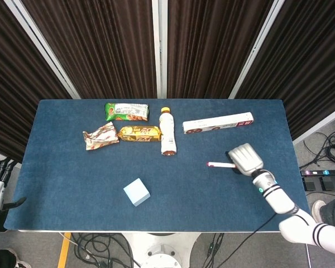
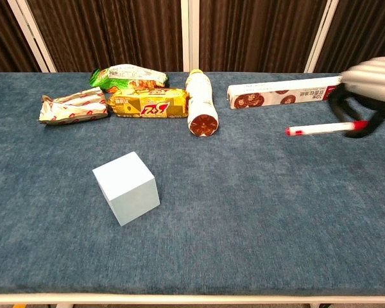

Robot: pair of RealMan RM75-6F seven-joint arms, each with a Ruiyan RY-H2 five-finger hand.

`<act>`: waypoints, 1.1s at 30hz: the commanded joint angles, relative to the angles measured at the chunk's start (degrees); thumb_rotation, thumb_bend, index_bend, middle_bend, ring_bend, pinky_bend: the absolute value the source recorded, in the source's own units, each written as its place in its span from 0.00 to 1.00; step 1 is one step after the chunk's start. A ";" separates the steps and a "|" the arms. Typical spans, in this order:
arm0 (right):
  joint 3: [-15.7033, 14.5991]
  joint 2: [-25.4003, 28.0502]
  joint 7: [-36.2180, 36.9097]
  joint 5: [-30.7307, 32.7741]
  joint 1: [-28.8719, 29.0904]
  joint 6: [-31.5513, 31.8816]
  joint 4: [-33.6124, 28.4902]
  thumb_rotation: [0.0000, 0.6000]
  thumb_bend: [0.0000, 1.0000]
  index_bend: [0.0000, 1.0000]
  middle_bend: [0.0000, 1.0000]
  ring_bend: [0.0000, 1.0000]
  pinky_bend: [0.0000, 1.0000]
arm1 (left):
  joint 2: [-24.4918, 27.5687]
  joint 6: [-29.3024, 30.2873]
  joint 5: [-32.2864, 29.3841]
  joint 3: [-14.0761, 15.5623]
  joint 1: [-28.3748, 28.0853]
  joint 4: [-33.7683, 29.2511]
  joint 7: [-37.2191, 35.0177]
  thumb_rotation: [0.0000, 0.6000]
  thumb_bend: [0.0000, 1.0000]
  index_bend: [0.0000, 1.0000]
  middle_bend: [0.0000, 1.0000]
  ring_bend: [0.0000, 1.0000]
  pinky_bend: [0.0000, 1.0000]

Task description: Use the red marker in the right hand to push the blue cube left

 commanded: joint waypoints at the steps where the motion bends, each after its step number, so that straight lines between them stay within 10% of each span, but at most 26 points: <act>1: -1.98 1.75 3.87 -0.92 -3.48 2.51 2.25 1.00 0.24 0.72 0.68 0.77 0.88 | -0.18 -0.32 0.11 -0.03 -0.34 -0.10 0.29 1.00 0.05 0.08 0.07 0.03 0.08; 8: -2.88 0.94 8.72 -2.84 -6.45 4.15 5.94 1.00 0.23 0.72 0.68 0.77 0.88 | -0.29 -0.69 0.34 0.28 -0.62 -1.10 1.78 1.00 0.05 0.08 0.07 0.03 0.08; 14: -2.56 -0.16 11.99 -4.12 -6.52 3.17 7.97 1.00 0.00 0.59 0.59 0.67 0.88 | 0.02 -0.55 0.20 0.31 -0.55 -1.57 2.32 1.00 0.05 0.08 0.07 0.03 0.08; 18: -2.32 -0.20 13.95 -4.68 -5.92 1.50 8.21 1.00 0.00 0.00 0.47 0.60 0.87 | 0.10 -0.42 0.12 0.32 -0.46 -1.59 2.24 1.00 0.05 0.08 0.07 0.03 0.08; 23: -2.01 -0.39 14.28 -5.05 -5.58 0.37 7.86 1.00 0.00 0.37 0.41 0.58 0.87 | 0.11 -0.31 -0.03 0.34 -0.32 -1.31 1.88 1.00 0.05 0.08 0.07 0.03 0.08; 33: 0.12 4.94 17.00 -4.14 -8.78 5.92 3.32 0.97 0.00 0.36 0.40 0.55 0.85 | 0.40 0.64 0.23 0.18 -0.13 -1.67 1.70 1.00 0.05 0.08 0.07 0.03 0.08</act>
